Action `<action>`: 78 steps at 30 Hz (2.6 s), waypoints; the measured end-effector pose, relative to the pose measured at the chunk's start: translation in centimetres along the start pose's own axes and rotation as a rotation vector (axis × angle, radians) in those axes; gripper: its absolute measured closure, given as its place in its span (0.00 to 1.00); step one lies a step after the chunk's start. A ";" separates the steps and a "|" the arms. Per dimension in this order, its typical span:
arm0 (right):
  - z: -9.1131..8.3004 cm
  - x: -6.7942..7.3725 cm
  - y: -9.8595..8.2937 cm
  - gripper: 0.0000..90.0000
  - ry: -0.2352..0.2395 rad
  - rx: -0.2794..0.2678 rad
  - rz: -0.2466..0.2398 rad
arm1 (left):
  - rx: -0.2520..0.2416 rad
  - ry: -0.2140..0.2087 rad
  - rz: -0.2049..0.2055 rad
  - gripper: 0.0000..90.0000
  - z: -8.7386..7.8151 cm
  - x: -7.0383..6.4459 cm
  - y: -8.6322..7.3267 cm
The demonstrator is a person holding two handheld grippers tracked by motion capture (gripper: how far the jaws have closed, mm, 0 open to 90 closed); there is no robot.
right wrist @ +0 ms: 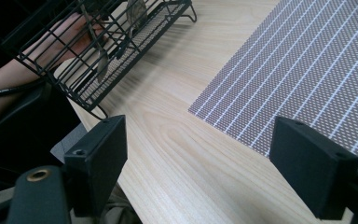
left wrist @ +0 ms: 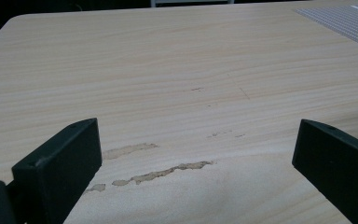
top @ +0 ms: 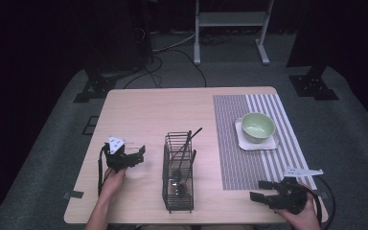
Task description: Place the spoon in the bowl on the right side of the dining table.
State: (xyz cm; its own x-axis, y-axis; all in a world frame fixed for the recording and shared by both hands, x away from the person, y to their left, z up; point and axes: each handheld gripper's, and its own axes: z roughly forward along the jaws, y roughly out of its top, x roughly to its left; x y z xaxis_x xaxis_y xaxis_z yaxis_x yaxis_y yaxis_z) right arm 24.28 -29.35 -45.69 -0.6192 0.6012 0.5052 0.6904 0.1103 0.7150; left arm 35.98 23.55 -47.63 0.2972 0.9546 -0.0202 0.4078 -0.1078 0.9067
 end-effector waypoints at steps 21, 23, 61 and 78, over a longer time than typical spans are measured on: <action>0.5 1.3 2.0 0.20 0.053 -0.001 -0.018 | 0.000 0.000 0.009 0.00 -0.1 -0.1 0.0; 0.6 1.5 2.2 0.20 0.056 0.000 -0.023 | 0.000 0.001 0.013 0.00 -0.1 -0.1 0.0; 3.7 6.8 7.8 0.20 0.182 0.061 -0.132 | -0.002 -0.006 0.015 0.00 -0.1 -0.1 0.0; 4.9 8.5 9.8 0.20 0.201 0.093 -0.159 | -0.003 -0.007 0.015 0.00 -0.1 -0.1 0.0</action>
State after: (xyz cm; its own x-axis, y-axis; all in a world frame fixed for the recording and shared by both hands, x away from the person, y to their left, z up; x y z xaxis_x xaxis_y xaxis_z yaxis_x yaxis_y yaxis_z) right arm 27.61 -19.34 -36.79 -0.7781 0.4021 0.4825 0.6040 0.2685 0.7504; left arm 35.87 23.52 -47.63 0.3092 0.9510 -0.0094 0.4004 -0.1211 0.9083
